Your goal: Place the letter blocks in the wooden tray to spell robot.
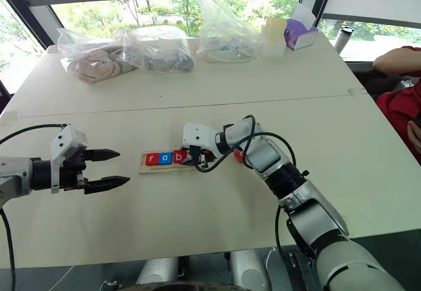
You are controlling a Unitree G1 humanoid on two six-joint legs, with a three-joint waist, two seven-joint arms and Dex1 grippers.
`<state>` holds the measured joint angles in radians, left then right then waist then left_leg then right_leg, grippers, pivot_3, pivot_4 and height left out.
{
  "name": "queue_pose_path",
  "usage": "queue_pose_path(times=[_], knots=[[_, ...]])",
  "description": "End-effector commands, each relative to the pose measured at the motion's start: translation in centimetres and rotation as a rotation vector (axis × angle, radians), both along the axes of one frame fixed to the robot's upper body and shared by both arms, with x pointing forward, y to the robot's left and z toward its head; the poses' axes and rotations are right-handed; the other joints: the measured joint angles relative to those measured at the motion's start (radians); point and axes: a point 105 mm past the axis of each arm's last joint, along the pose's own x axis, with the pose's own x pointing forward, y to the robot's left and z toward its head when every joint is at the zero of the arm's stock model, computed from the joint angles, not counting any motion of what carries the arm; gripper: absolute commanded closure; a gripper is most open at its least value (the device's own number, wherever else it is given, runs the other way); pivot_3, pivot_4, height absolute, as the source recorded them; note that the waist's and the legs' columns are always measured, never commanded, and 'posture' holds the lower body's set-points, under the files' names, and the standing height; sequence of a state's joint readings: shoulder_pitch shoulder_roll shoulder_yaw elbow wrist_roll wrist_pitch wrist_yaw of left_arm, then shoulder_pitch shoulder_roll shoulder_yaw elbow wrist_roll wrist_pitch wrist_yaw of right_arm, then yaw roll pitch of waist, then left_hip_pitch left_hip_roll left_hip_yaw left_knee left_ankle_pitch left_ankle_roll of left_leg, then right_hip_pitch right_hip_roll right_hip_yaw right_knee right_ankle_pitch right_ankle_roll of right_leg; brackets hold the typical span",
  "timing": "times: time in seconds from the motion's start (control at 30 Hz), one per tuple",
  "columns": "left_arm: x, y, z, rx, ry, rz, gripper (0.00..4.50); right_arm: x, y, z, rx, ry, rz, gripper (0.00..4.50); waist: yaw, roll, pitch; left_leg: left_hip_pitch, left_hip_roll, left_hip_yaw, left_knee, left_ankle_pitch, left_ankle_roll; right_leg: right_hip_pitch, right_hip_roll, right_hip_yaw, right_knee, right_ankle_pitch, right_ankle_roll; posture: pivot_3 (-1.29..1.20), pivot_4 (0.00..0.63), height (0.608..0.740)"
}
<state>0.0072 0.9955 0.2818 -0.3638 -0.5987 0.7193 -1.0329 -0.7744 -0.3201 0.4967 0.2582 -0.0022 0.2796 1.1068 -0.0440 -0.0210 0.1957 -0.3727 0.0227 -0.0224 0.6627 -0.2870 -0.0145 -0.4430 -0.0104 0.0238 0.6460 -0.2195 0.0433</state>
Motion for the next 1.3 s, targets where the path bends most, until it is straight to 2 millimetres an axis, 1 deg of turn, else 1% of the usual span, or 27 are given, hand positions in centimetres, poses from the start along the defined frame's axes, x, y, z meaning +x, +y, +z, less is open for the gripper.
queue_pose_path(times=[0.03,0.33,0.57,0.6,0.67,0.73,0.77,0.97,1.2,1.27,1.3], knots=[[0.1,-0.2,0.6,-0.002,-0.037,0.002,0.00,0.5,0.8,1.0,0.016,-0.049,0.013,3.35,0.000,0.000,0.000,0.000,0.000,0.000,0.000,0.000,0.000,0.000,0.000,0.000,0.000,0.000,0.000,0.00,0.150,0.740],[0.4,-0.4,0.1,0.006,-0.036,0.002,0.00,0.7,1.9,0.6,0.025,-0.028,0.022,3.35,0.000,0.000,0.000,0.000,0.000,0.000,0.000,0.000,0.000,0.000,0.000,0.000,0.000,0.000,0.000,0.00,0.150,0.740],[0.5,-0.4,0.0,0.005,-0.043,0.010,0.00,0.8,1.8,-0.2,0.007,-0.013,0.015,3.35,0.000,0.000,0.000,0.000,0.000,0.000,0.000,0.000,0.000,0.000,0.000,0.000,0.000,0.000,0.000,0.00,0.150,0.740],[0.6,-0.4,0.0,0.005,-0.045,0.010,0.00,0.9,1.7,-0.2,0.007,-0.014,0.014,2.32,0.000,0.000,0.000,0.000,0.000,0.000,0.000,0.000,0.000,0.000,0.000,0.000,0.000,0.000,0.000,0.00,0.150,0.740],[0.6,-0.5,0.0,0.004,-0.047,0.011,0.00,1.0,1.6,-0.1,0.007,-0.017,0.013,1.38,0.000,0.000,0.000,0.000,0.000,0.000,0.000,0.000,0.000,0.000,0.000,0.000,0.000,0.000,0.000,0.00,0.150,0.740],[0.6,-0.5,0.0,0.004,-0.049,0.012,0.00,1.1,1.6,0.0,0.008,-0.020,0.011,0.30,0.000,0.000,0.000,0.000,0.000,0.000,0.000,0.000,0.000,0.000,0.000,0.000,0.000,0.000,0.000,0.00,0.150,0.740],[0.6,-0.5,0.0,0.005,-0.050,0.014,0.00,1.2,1.5,0.2,0.011,-0.022,0.008,0.03,0.000,0.000,0.000,0.000,0.000,0.000,0.000,0.000,0.000,0.000,0.000,0.000,0.000,0.000,0.000,0.00,0.150,0.740],[0.9,-0.5,-0.2,0.012,-0.054,0.015,0.00,1.4,2.0,1.4,0.067,-0.014,-0.011,0.03,0.000,0.000,0.000,0.000,0.000,0.000,0.000,0.000,0.000,0.000,0.000,0.000,0.000,0.000,0.000,0.00,0.150,0.740],[1.1,-0.4,-0.4,0.022,-0.060,0.017,0.00,1.3,2.3,1.0,0.074,0.018,-0.016,0.03,-0.001,0.000,0.000,0.000,0.000,0.000,0.000,0.000,0.000,0.000,0.000,0.000,0.000,0.000,0.000,0.00,0.150,0.740],[1.1,-0.4,-0.4,0.024,-0.061,0.018,0.00,1.2,2.4,0.8,0.073,0.029,-0.013,0.55,-0.001,0.000,0.000,0.000,0.000,0.000,0.000,0.000,0.000,0.000,0.000,0.000,0.000,0.000,0.000,0.00,0.150,0.740],[1.1,-0.4,-0.4,0.024,-0.062,0.019,0.00,1.1,2.4,0.7,0.071,0.030,-0.011,0.94,-0.001,0.000,0.000,0.000,0.000,0.000,0.000,0.000,0.000,0.000,0.000,0.000,0.000,0.000,0.000,0.00,0.150,0.740]])
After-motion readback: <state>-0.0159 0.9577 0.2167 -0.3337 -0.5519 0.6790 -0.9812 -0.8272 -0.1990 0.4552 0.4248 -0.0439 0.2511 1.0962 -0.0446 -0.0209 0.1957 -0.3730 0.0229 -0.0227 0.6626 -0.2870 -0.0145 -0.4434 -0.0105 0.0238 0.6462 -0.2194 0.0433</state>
